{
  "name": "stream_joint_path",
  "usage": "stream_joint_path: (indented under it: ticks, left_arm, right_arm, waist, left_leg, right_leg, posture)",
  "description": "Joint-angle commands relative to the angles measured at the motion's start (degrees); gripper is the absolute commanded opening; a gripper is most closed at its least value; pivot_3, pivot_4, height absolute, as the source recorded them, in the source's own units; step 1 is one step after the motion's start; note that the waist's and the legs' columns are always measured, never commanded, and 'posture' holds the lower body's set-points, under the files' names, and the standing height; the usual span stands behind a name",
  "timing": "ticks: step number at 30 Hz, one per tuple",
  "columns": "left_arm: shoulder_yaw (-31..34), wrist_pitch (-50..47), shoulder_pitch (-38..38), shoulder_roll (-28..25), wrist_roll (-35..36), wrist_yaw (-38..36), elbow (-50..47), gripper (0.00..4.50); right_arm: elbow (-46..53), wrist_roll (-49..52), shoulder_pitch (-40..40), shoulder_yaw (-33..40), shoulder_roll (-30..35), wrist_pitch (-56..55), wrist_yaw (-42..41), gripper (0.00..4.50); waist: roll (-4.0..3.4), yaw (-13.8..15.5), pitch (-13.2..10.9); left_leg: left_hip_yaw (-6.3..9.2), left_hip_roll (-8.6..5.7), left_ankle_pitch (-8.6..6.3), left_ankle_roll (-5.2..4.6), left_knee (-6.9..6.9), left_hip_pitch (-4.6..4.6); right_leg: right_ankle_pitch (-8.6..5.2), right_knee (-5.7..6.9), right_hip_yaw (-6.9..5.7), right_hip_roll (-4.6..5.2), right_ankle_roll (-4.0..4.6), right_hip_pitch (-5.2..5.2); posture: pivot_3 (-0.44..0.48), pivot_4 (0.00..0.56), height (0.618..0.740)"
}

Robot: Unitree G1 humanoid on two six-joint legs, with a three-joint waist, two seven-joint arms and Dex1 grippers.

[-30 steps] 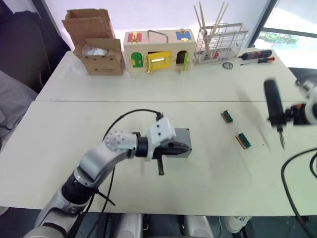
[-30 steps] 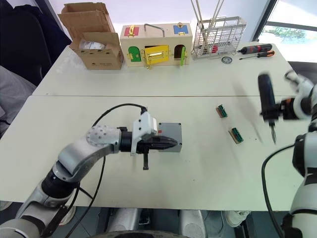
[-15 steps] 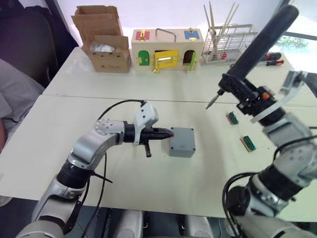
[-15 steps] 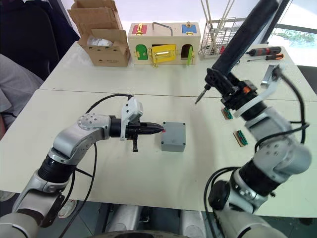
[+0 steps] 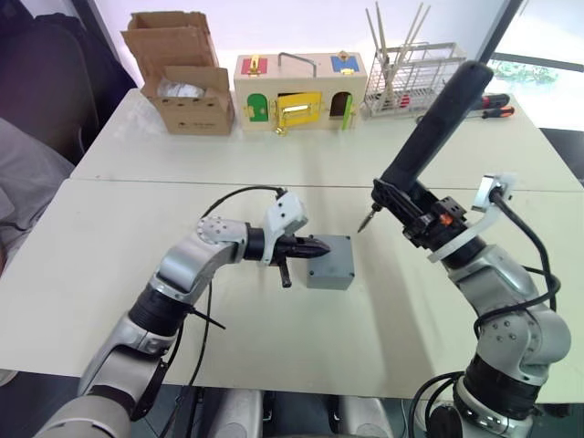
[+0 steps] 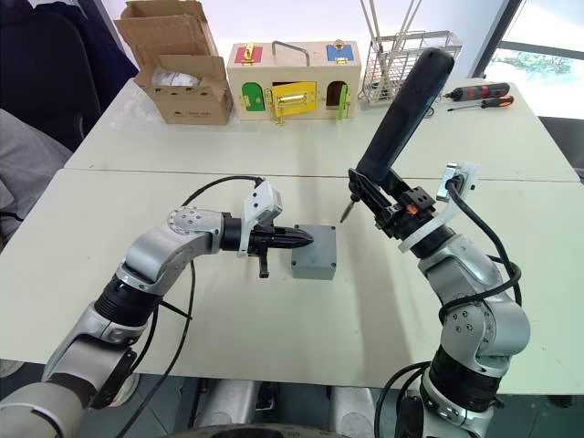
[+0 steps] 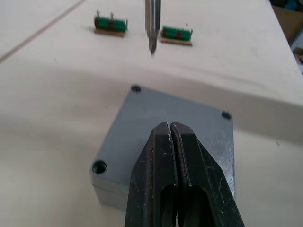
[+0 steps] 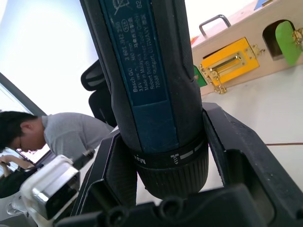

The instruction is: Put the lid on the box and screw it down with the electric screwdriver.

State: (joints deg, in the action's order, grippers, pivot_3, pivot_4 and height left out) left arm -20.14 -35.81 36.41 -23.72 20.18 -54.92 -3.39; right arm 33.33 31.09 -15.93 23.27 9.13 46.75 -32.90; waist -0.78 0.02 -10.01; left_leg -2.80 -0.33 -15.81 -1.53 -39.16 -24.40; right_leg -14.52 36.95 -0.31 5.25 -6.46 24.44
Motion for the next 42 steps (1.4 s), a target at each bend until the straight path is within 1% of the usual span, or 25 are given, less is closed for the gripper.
stream_joint_path:
  ticks: [1, 11, 20, 30, 42]
  left_arm:
    - [-1.6, 1.5, 0.2, -0.8, -2.1, -1.5, -0.1, 0.00]
    - [-1.2, 0.5, -1.2, -1.1, -2.0, -2.0, -2.6, 0.00]
    - [-0.8, 0.2, -1.5, -1.0, -2.3, -1.6, -3.4, 0.00]
    - [-0.8, -0.2, -1.7, -1.0, -2.2, -1.4, -3.7, 0.00]
    - [-1.2, 0.0, -1.8, -0.8, -2.4, -1.5, -3.8, 0.00]
  right_arm:
    - [0.4, 0.9, 0.1, -2.8, 0.8, -4.9, 0.7, 1.83]
    - [-2.9, 1.4, 1.8, -6.6, 2.6, -10.3, 2.9, 1.83]
    - [-5.1, 2.8, 3.5, -7.1, 4.3, -12.8, 4.1, 1.83]
    - [-5.7, 5.4, 4.7, -7.2, 6.4, -13.1, 4.8, 1.83]
    - [-8.2, 2.9, 5.1, -9.5, 7.7, -17.2, 5.8, 1.83]
  waist:
    - [0.00, 0.0, 0.0]
    - [0.01, 0.4, 0.0]
    - [0.03, 0.5, 0.0]
    - [0.06, 0.6, 0.0]
    - [0.13, 0.6, 0.1]
  left_leg:
    - [-0.01, 0.00, 0.00, 0.01, 0.00, 0.00]
    - [-0.01, 0.00, 0.01, 0.01, -0.04, 0.00]
    - [-0.01, 0.00, 0.01, 0.01, -0.04, 0.00]
    - [-0.01, 0.00, 0.01, 0.01, -0.05, 0.01]
    - [-0.01, 0.00, 0.01, 0.01, -0.05, 0.03]
  right_leg:
    - [0.00, 0.00, 0.00, 0.00, 0.00, 0.00]
    - [0.00, -0.08, 0.01, 0.02, 0.00, 0.00]
    - [0.00, -0.08, 0.02, 0.02, 0.00, 0.00]
    - [0.00, -0.08, 0.02, 0.02, 0.00, -0.01]
    - [0.00, -0.08, 0.02, 0.02, 0.00, -0.03]
  posture:
    - [0.000, 0.150, 0.731]
    - [0.000, 0.150, 0.731]
    - [0.000, 0.150, 0.731]
    - [0.000, 0.150, 0.731]
    - [0.000, 0.150, 0.731]
